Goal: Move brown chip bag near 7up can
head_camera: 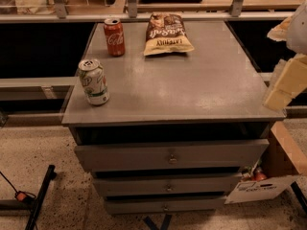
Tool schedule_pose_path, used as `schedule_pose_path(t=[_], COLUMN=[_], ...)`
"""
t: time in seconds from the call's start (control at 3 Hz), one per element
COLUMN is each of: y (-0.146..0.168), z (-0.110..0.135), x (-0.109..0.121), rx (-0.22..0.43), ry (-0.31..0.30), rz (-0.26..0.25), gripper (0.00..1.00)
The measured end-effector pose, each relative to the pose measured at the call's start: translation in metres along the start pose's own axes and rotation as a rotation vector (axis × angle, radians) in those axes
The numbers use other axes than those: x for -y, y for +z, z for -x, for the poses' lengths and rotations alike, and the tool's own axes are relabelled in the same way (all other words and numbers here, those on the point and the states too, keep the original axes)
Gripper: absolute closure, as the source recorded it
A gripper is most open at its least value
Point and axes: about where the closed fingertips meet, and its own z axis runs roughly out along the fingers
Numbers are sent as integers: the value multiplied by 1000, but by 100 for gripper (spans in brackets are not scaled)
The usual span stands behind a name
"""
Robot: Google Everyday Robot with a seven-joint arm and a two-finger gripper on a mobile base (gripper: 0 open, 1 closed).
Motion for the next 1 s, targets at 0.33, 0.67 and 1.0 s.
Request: schedule_pose_path(t=[0.33, 0.67, 1.0], y=[1, 5, -4], z=[13, 35, 45], x=[46, 86, 103], rx=[115, 193, 241], ry=[77, 148, 159], rz=[-93, -225, -296], gripper=[0, 0, 0])
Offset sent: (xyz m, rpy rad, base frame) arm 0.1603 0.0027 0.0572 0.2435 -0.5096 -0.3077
